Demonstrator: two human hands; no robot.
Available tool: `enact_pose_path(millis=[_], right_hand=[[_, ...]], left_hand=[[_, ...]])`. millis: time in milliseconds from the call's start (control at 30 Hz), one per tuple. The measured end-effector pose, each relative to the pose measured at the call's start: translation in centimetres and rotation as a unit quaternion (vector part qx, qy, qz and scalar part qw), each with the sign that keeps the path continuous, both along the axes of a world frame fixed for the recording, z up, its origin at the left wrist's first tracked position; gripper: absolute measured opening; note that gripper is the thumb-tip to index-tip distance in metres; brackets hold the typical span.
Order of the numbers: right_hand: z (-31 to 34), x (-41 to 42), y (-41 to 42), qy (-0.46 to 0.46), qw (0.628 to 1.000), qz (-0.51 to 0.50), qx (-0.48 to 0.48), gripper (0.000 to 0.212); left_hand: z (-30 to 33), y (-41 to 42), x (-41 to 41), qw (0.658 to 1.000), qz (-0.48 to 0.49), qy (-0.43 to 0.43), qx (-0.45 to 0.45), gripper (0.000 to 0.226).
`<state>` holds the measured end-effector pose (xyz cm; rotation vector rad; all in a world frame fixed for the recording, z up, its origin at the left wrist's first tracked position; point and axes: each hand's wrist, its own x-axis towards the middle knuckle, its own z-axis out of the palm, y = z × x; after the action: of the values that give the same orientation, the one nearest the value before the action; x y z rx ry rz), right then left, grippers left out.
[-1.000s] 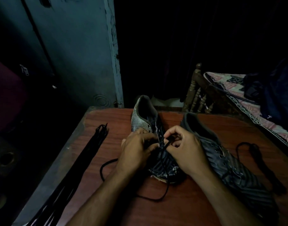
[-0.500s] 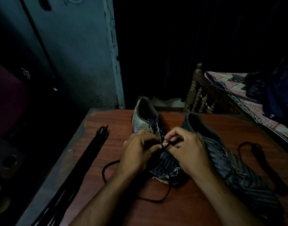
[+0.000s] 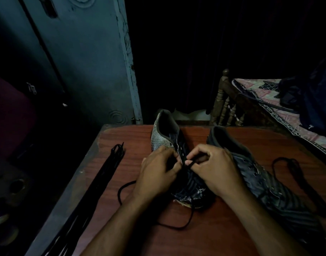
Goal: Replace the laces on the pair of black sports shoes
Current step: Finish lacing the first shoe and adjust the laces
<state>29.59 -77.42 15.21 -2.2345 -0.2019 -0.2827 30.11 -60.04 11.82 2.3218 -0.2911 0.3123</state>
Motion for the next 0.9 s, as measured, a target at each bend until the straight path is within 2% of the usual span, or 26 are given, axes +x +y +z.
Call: enact_pose_path(millis=[100, 233, 300, 400, 467, 533, 567, 600, 667, 700, 800, 900], right_hand=[[-0.1, 0.1, 0.2, 0.010, 1.000, 0.000, -0.013, 0.019], [-0.1, -0.1, 0.3, 0.001, 1.000, 0.016, -0.027, 0.019], [-0.2, -0.2, 0.3, -0.014, 0.999, 0.030, -0.032, 0.019], [-0.4, -0.2, 0.2, -0.027, 0.999, 0.032, -0.033, 0.018], [-0.5, -0.1, 0.2, -0.034, 0.998, 0.038, -0.040, 0.018], [-0.6, -0.1, 0.2, -0.039, 0.997, 0.052, -0.043, 0.018], [-0.7, -0.1, 0.2, -0.041, 0.996, 0.058, -0.045, 0.018], [-0.7, -0.1, 0.2, -0.043, 0.996, 0.062, -0.045, 0.018], [-0.8, -0.1, 0.3, -0.046, 0.996, 0.067, -0.044, 0.017], [-0.8, -0.1, 0.3, -0.049, 0.996, 0.069, -0.043, 0.017], [-0.8, -0.1, 0.4, -0.059, 0.994, 0.073, -0.046, 0.018], [-0.9, -0.1, 0.3, -0.069, 0.995, 0.058, -0.044, 0.016]], left_hand=[[0.7, 0.1, -0.1, 0.998, 0.022, 0.008, -0.056, 0.019], [1.6, 0.6, -0.2, 0.969, 0.071, 0.063, -0.230, 0.021], [2.2, 1.3, 0.1, 0.933, 0.073, 0.096, -0.339, 0.024], [3.4, 2.4, 0.1, 0.844, 0.052, 0.146, -0.514, 0.031], [4.0, 2.9, -0.1, 0.808, 0.063, 0.160, -0.563, 0.026], [4.0, 3.4, 0.0, 0.798, 0.084, 0.153, -0.576, 0.023], [3.9, 3.6, 0.3, 0.811, 0.096, 0.135, -0.561, 0.026], [3.6, 4.1, 0.6, 0.845, 0.112, 0.106, -0.512, 0.027], [3.1, 5.3, 1.1, 0.936, 0.125, 0.018, -0.328, 0.021], [2.8, 5.9, 1.2, 0.965, 0.111, -0.023, -0.236, 0.014], [2.7, 6.9, 0.8, 0.996, 0.026, -0.051, -0.066, 0.007], [3.3, 7.5, 0.3, 0.999, -0.041, 0.000, 0.035, 0.022]])
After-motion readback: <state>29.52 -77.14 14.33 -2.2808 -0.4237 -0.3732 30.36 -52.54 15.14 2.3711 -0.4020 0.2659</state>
